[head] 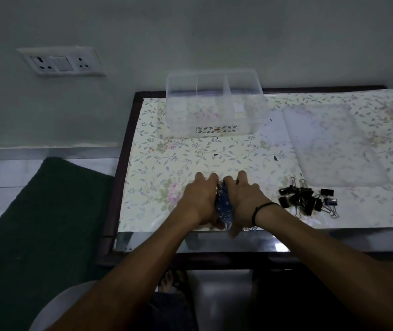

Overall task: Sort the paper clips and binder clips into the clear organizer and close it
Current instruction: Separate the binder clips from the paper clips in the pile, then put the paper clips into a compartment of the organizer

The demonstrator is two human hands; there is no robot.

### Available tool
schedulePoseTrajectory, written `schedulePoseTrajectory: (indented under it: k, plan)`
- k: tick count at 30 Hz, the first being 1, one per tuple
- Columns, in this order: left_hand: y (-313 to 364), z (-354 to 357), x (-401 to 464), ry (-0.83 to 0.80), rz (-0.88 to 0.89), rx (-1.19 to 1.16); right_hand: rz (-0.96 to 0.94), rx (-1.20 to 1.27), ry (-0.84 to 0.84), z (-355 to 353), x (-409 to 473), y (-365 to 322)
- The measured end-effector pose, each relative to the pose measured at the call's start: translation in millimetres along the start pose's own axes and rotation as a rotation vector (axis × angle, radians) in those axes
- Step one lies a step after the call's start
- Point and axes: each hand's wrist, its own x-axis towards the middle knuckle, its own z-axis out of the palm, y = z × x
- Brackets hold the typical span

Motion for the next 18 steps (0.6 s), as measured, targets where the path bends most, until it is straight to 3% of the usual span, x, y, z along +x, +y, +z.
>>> schedulePoseTrajectory:
  k: [5, 10, 13, 15, 18]
  plan:
    - [9, -2, 8, 0.052, 0.083, 0.007, -0.025, 0.249, 0.07, -4, 11, 5]
    - [2, -24, 9, 0.011, 0.119, 0.056, -0.051, 0.21, 0.034, -16, 15, 14]
    - [-3, -41, 17, 0.083, 0.099, 0.056, -0.038, 0.083, 0.056, -30, 19, 22]
    - [-4, -55, 26, 0.179, 0.053, 0.039, -0.009, 0.045, 0.138, -41, 26, 28]
    - [-1, -74, 46, 0.395, 0.018, -0.014, 0.034, 0.115, 0.401, -62, 44, 44]
